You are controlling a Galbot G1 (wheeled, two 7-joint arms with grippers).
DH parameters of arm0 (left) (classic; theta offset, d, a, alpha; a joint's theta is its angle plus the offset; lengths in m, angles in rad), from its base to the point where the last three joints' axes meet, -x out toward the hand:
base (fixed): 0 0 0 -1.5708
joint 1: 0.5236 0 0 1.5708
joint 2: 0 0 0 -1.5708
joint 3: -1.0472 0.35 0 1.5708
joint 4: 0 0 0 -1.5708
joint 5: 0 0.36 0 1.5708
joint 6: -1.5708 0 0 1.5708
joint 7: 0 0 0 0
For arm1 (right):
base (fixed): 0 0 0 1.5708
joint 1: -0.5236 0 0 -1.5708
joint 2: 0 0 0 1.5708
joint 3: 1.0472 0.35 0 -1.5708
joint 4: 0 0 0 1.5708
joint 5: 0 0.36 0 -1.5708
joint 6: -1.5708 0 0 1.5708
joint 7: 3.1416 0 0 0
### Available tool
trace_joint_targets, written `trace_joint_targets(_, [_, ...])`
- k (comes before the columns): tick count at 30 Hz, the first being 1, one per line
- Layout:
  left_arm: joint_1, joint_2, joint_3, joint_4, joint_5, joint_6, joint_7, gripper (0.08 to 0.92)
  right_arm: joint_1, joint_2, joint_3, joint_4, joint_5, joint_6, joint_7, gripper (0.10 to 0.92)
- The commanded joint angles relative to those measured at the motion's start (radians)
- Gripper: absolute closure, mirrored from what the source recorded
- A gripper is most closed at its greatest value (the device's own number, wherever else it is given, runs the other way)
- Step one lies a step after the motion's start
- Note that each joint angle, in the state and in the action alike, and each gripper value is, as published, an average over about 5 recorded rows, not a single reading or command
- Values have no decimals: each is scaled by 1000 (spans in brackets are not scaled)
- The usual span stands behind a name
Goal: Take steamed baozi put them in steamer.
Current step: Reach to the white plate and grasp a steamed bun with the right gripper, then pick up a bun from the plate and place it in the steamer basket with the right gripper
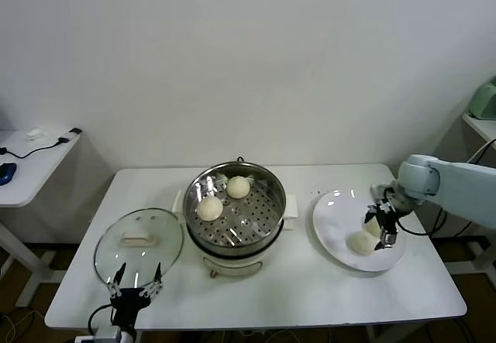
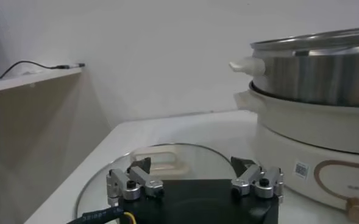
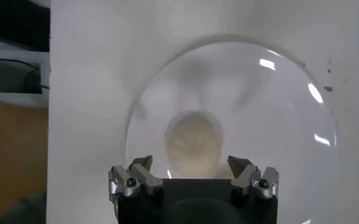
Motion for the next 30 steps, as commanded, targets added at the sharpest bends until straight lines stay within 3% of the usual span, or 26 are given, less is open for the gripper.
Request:
trace_joint_targets(1, [-3,2,1,7,-2,0,0,177,-148,37,111,-56,-57,-36,46,202])
trace_joint_targets(12, [-10,3,4,13,-2,0,1,177,-173,65,133,-90,-58,-55,57,220])
trace_joint_targets(23, [-2,2,5,3,-1,1,1,177,-96,38,90,-37,-43,-55,21,431])
trace_joint_targets(30, [4,2,8,-8,2,1,0,177,198,72,-50,6,31,6,-57,448])
